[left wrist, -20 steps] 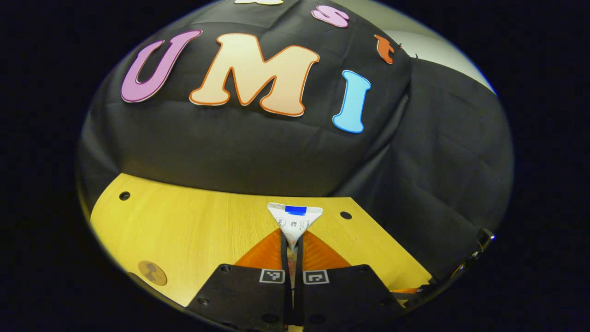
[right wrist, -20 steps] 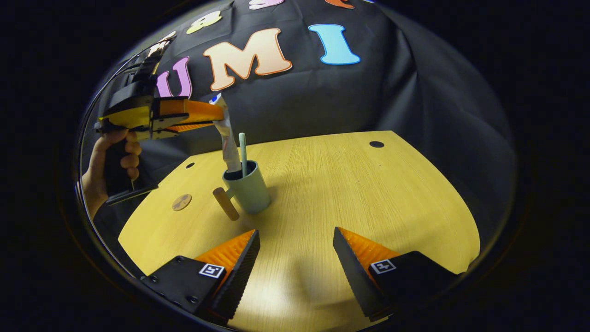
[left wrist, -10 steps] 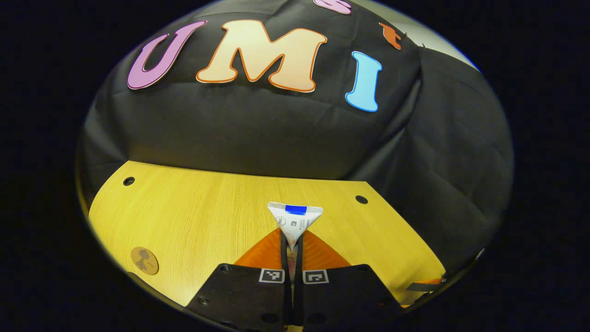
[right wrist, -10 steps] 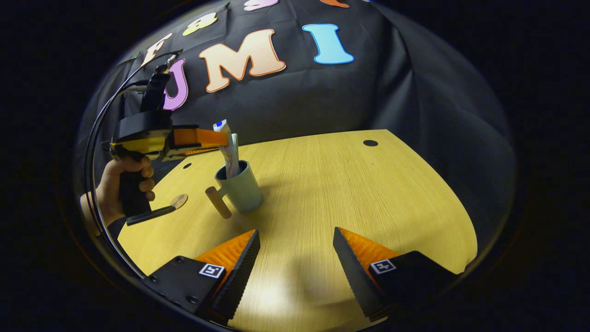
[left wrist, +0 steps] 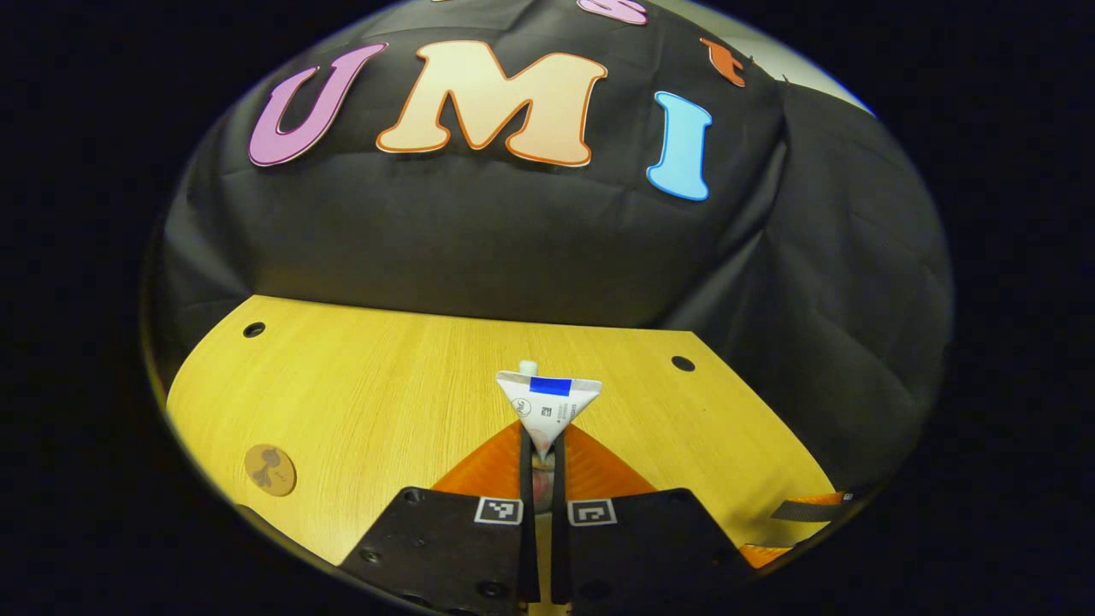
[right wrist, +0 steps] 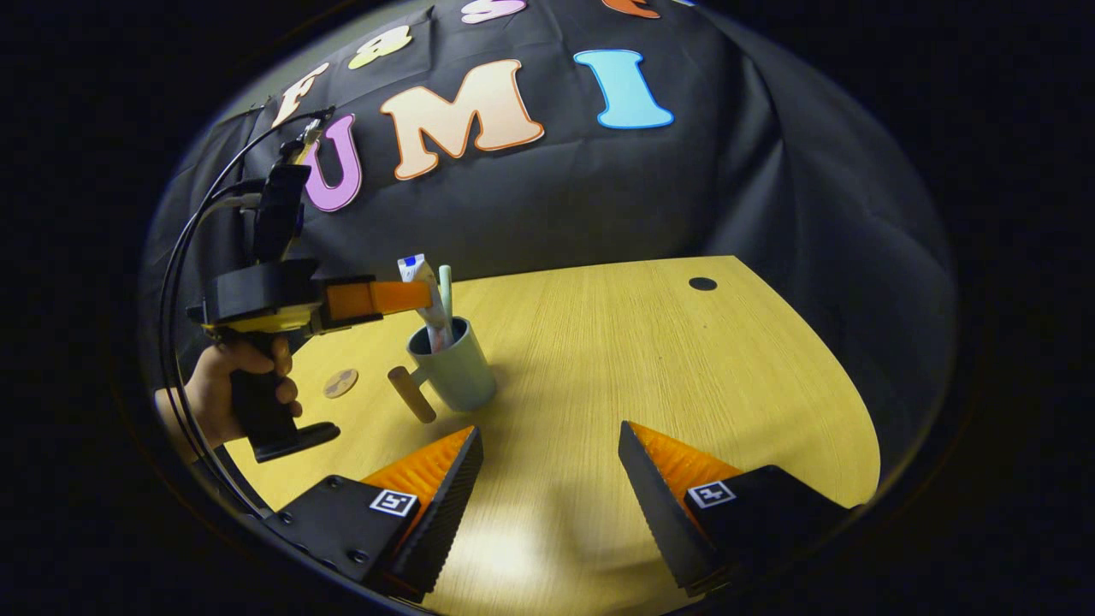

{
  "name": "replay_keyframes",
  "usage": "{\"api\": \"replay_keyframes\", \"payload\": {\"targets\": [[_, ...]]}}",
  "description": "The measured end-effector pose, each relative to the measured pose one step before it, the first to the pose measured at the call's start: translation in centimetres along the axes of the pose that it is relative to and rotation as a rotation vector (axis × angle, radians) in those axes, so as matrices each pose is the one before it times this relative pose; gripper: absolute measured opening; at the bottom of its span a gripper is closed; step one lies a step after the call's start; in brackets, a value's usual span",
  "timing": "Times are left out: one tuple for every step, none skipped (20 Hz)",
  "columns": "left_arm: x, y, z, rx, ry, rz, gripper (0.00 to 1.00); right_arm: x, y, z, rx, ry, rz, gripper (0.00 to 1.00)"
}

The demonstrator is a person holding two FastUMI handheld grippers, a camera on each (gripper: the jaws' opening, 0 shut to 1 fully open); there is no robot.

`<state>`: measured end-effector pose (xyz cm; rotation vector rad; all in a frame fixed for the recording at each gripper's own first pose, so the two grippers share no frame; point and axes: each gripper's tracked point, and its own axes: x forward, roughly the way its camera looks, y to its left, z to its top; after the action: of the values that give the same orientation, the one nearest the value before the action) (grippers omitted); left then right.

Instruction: Put the toothbrush and toothpaste on the desktop into the cup, then pick up the cup and place it on the coaster on the desktop.

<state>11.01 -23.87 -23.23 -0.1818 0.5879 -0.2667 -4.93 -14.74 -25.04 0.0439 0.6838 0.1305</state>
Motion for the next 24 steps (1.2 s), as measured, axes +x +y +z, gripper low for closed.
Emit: {"api": "replay_keyframes", "payload": {"targets": [[0.170, 0.079, 0.007, 0.01321, 0.00705, 0.00951, 0.05, 0.163, 0.139, 0.244, 0.00071, -0.00202, 0.00835, 0.98], [0.388, 0.163, -0.266, 0.01649, 0.01053, 0.01172, 0.05, 0.083, 0.137, 0.295, 0.00237, -0.00285, 0.00797, 0.98], [0.192, 0.087, -0.931, 0.00584, 0.04559, 0.01316, 0.05, 0.202, 0.204, 0.256, -0.00003, -0.00285, 0.00817, 0.98], [0.459, -0.045, -0.167, -0.00552, 0.00366, 0.00697, 0.05, 0.184, 0.153, 0.431, -0.00240, -0.00532, 0.00892, 0.94], [0.154, 0.213, -0.569, -0.01619, 0.02411, 0.01727, 0.08, 0.042, 0.084, 0.420, -0.00319, -0.00535, 0.00786, 0.94], [-0.664, 0.334, -0.507, -0.01330, -0.00233, 0.00475, 0.17, 0.097, 0.152, 0.437, -0.00212, -0.00446, 0.00916, 0.99], [-0.356, 0.100, -0.049, -0.01107, -0.01423, 0.00486, 0.37, 0.160, 0.217, 0.311, 0.00001, -0.00252, 0.00969, 0.94], [-0.447, 0.343, 0.405, -0.00329, -0.01572, 0.00638, 0.57, 0.224, 0.308, 0.277, 0.00291, 0.00225, 0.01210, 0.98], [-0.379, 0.681, 0.203, 0.00458, -0.01274, 0.01824, 0.78, 0.252, 0.340, 0.272, 0.00279, 0.00599, 0.01016, 0.94], [-0.431, 0.451, 0.615, 0.00511, -0.01208, 0.00719, 0.98, 0.249, 0.285, 0.191, 0.00111, 0.01056, 0.00785, 0.94], [-0.600, 0.610, 0.400, 0.00385, -0.01847, 0.01126, 0.99, 0.336, 0.396, 0.045, 0.00194, 0.01532, 0.00767, 0.99], [-0.540, 0.669, 0.376, 0.00201, -0.01559, 0.00631, 0.95, 0.340, 0.463, 0.144, 0.00331, 0.02172, 0.00243, 0.98], [-0.844, 0.500, 0.447, -0.00244, -0.01642, -0.00317, 0.96, 0.435, 0.725, -0.007, 0.01035, 0.03074, 0.01005, 0.98], [-0.836, 0.515, 0.328, -0.00206, -0.01573, -0.00183, 0.96, 0.420, 1.059, 0.082, 0.01591, 0.03246, 0.01932, 0.94], [-0.931, 0.669, 0.443, 0.00432, -0.01428, 0.00023, 0.96, 0.421, 0.985, -0.066, 0.01298, 0.03608, 0.01194, 0.98], [-0.917, 0.744, 0.419, 0.00672, -0.01464, -0.00265, 0.95, 0.441, 0.840, -0.020, 0.00464, 0.03824, 0.00236, 0.98], [-0.815, 0.890, 0.451, 0.00743, -0.01607, -0.00071, 0.95, 0.552, 0.629, -0.065, -0.00062, 0.03621, -0.01078, 0.98], [-0.731, 0.915, 0.230, 0.00723, -0.01056, 0.00075, 0.95, 0.372, 0.591, -0.018, -0.00713, 0.03596, -0.00983, 0.98], [-0.795, 1.002, 0.135, 0.00620, -0.00222, 0.00471, 0.95, 0.367, 0.710, -0.001, -0.00610, 0.03111, -0.00587, 0.98], [-0.751, 1.058, 0.110, 0.00213, -0.00522, 0.00517, 0.95, 0.693, 0.507, -0.130, -0.00553, 0.03620, -0.00801, 0.98], [-0.592, 1.113, 0.274, -0.00248, -0.00832, 0.00901, 0.95, 0.566, 0.610, -0.043, -0.00246, 0.03068, -0.00329, 0.98], [-0.618, 1.217, 0.012, -0.00332, -0.00587, 0.01128, 0.95, 0.591, 0.551, 0.047, 0.00174, 0.02649, -0.00530, 0.94], [-0.427, 1.264, 0.056, -0.00448, -0.00282, 0.01515, 0.95, 0.649, 0.402, -0.070, 0.00189, 0.02347, -0.00402, 0.98], [-0.527, 1.197, 0.010, -0.00651, -0.00202, 0.01602, 0.95, 0.411, 0.461, -0.177, 0.00082, 0.02534, -0.00791, 0.94]]}}
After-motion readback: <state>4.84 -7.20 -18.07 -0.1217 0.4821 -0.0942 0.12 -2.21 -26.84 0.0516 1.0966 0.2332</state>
